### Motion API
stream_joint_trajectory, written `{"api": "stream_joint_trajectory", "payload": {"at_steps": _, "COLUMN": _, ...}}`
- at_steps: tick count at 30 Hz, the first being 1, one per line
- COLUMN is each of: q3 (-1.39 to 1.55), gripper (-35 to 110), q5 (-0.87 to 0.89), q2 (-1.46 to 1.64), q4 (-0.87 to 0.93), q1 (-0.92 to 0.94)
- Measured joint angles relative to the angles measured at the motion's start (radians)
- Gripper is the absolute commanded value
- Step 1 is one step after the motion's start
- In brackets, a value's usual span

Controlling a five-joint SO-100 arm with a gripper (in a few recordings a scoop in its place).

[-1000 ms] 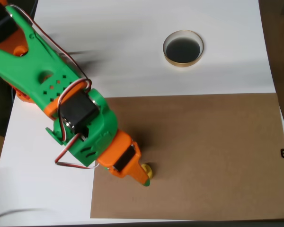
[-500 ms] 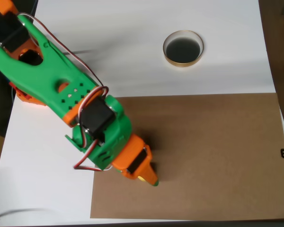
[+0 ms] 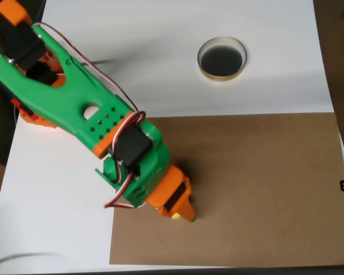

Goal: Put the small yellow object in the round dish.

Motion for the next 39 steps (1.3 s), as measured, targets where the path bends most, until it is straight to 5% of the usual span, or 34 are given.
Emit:
{"api": "stream_joint_trajectory", "payload": {"at_steps": 13, "q3": -0.038, "gripper": 18, "q5": 0.009, "q2": -0.048, "q4": -0.009, "q1": -0.006}}
{"api": "stream_joint_trajectory", "payload": {"at_steps": 23, "q3": -0.038, "gripper": 0, "q5": 0.009, "q2": -0.06, "q4": -0.028, "q1": 0.012}}
{"api": "stream_joint_trajectory", "payload": {"at_steps": 39, "q3": -0.052, "gripper": 0, "q5": -0.038, "q2": 0.072, "q4": 0.063, "q1": 0.018}}
